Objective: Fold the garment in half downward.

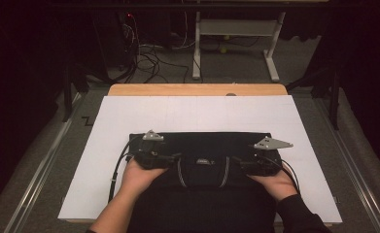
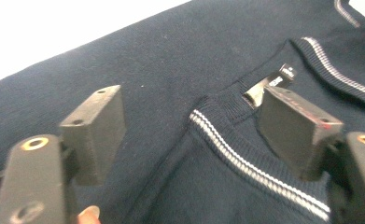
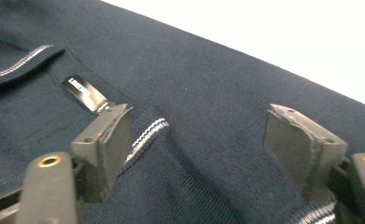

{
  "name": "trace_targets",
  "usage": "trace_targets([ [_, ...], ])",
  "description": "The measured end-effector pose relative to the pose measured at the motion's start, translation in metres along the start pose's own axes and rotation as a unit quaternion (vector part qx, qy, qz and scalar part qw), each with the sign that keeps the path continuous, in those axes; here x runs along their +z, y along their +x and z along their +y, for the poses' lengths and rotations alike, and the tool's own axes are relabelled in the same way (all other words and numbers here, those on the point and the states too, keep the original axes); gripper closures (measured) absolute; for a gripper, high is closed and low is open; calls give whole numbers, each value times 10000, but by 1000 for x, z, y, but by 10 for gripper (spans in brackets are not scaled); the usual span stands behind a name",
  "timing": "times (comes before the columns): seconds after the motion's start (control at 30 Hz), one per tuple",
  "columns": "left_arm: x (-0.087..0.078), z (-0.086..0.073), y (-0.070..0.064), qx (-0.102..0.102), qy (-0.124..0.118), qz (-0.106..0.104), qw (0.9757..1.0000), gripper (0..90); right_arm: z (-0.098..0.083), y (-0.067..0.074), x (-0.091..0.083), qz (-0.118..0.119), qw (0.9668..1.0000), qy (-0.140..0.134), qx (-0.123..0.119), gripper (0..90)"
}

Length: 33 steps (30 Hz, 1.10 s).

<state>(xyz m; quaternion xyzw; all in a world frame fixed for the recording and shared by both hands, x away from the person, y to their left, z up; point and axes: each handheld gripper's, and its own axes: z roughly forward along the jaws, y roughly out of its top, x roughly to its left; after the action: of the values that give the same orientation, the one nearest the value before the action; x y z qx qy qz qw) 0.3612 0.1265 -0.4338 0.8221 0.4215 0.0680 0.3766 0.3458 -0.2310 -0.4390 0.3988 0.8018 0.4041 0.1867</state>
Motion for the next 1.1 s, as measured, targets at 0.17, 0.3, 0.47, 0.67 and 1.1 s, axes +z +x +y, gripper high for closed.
trace_targets([
  [0.17,17,0,-1,-60,384,-86,9992,330,0,1,9,152,9995,250,90,397],
  [0.3,26,-2,-3,-35,561,-69,9984,404,-2,5,16,219,9986,488,-19,487],
  [0.47,31,-4,-7,27,682,-98,9976,505,-4,10,23,289,9972,692,-70,552],
  [0.67,33,-5,-8,24,699,-71,9975,613,-4,18,30,273,9958,842,-213,673],
  [1.1,12,-14,-18,145,9,-68,9999,763,-4,26,15,135,9979,406,-492,862],
])
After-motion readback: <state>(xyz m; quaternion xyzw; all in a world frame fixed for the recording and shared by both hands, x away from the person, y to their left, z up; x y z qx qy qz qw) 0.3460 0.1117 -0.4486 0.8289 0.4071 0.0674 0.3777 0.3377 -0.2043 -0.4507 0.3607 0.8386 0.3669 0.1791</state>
